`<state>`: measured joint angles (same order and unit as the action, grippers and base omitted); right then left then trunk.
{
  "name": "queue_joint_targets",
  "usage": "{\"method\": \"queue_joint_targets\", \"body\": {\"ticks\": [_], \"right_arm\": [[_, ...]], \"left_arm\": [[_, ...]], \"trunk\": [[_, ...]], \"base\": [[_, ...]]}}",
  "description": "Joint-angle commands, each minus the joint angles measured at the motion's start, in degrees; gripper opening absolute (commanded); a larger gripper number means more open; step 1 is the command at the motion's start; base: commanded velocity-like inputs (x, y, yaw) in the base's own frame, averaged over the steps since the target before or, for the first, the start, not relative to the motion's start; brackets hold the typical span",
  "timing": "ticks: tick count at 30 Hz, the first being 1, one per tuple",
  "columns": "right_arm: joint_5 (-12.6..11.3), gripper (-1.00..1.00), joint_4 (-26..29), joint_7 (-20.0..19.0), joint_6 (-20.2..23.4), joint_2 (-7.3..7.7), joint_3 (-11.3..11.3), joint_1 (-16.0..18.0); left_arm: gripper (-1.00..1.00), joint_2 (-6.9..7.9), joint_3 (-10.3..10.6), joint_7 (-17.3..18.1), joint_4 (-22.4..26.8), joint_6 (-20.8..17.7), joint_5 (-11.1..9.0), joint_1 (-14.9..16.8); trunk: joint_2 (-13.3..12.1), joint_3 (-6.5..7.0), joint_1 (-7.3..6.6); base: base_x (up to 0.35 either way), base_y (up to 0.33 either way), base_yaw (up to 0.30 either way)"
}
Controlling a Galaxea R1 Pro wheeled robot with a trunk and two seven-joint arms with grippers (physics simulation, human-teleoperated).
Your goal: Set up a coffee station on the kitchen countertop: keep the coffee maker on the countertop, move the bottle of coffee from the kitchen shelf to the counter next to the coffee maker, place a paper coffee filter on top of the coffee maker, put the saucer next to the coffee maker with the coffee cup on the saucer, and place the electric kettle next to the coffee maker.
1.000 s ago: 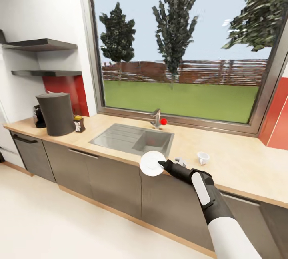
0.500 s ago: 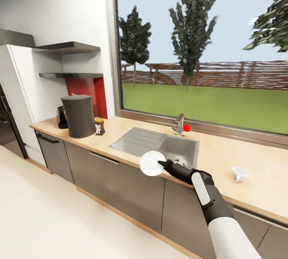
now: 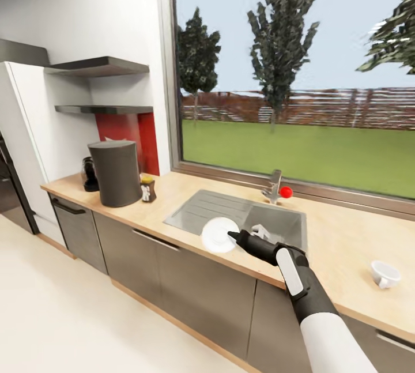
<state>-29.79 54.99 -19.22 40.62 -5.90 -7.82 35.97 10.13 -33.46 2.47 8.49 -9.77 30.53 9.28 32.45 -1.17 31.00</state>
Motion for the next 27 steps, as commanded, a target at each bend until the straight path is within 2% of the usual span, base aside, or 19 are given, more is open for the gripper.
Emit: {"method": "queue_joint_targets", "body": {"ticks": [1, 14, 27], "right_arm": [[0.0, -1.00, 0.0, -0.2, 0.4, -0.08, -0.3, 0.1], [0.0, -1.00, 0.0, -0.2, 0.4, -0.08, -0.3, 0.1], [0.0, -1.00, 0.0, -0.2, 0.4, -0.10, -0.3, 0.1]], "left_arm": [[1.00, -0.02, -0.5, 0.3, 0.1, -0.3, 0.5, 0.0], [1.00, -0.02, -0.6, 0.3, 0.0, -0.3, 0.4, 0.0], [1.00, -0.05, -0.8, 0.3, 0.0, -0.2, 0.3, 0.0]], "trunk": [[0.1, -0.12, 0.06], [0.1, -0.12, 0.06], [0.1, -0.12, 0.06]], "base": [[0.310, 0.144, 0.000], [0.310, 0.163, 0.000], [0.291, 0.220, 0.000]]}}
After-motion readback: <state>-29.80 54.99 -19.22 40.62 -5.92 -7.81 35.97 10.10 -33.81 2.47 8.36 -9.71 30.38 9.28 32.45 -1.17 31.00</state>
